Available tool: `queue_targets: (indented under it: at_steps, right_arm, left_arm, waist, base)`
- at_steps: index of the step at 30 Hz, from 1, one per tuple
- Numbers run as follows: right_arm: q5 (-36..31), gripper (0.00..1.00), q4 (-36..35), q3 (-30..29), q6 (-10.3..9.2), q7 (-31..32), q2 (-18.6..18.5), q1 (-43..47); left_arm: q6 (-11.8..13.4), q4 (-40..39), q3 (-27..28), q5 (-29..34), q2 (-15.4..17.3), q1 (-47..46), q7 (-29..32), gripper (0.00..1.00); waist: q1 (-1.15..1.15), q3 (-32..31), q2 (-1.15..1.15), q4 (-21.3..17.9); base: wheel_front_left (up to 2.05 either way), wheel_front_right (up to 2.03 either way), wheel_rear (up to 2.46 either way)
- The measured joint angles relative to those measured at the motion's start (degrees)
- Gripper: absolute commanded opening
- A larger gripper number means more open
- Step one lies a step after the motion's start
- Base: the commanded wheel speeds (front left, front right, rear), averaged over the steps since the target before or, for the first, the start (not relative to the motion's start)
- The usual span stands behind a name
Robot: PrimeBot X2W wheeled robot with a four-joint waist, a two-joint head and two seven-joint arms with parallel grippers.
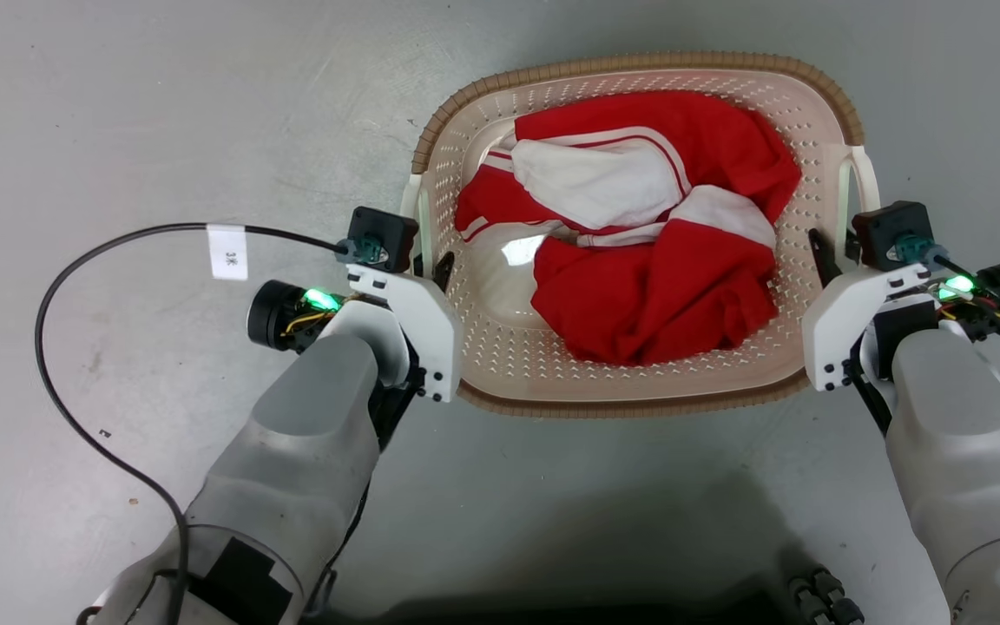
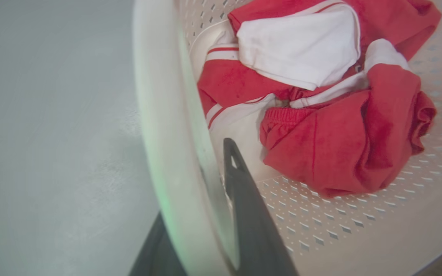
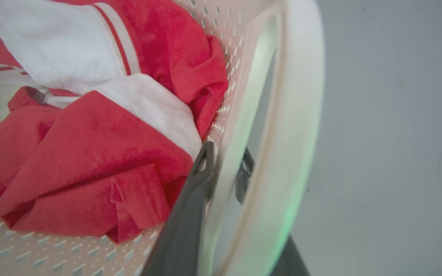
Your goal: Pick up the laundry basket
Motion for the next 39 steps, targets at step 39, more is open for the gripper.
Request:
queue_targets:
  at_steps: [39]
  right_arm:
    - [7.98, 0.00, 3.00, 15.60, -0.04, 9.77, 3.20, 14.77]
  left_arm:
    - [0.19, 0.68, -8.18, -14.69, 2.61, 14.81, 10.53, 0.00]
  waist:
    - [-0.01, -30.34, 0.00, 3.95]
  base:
    - [0.00, 0.00, 0.00]
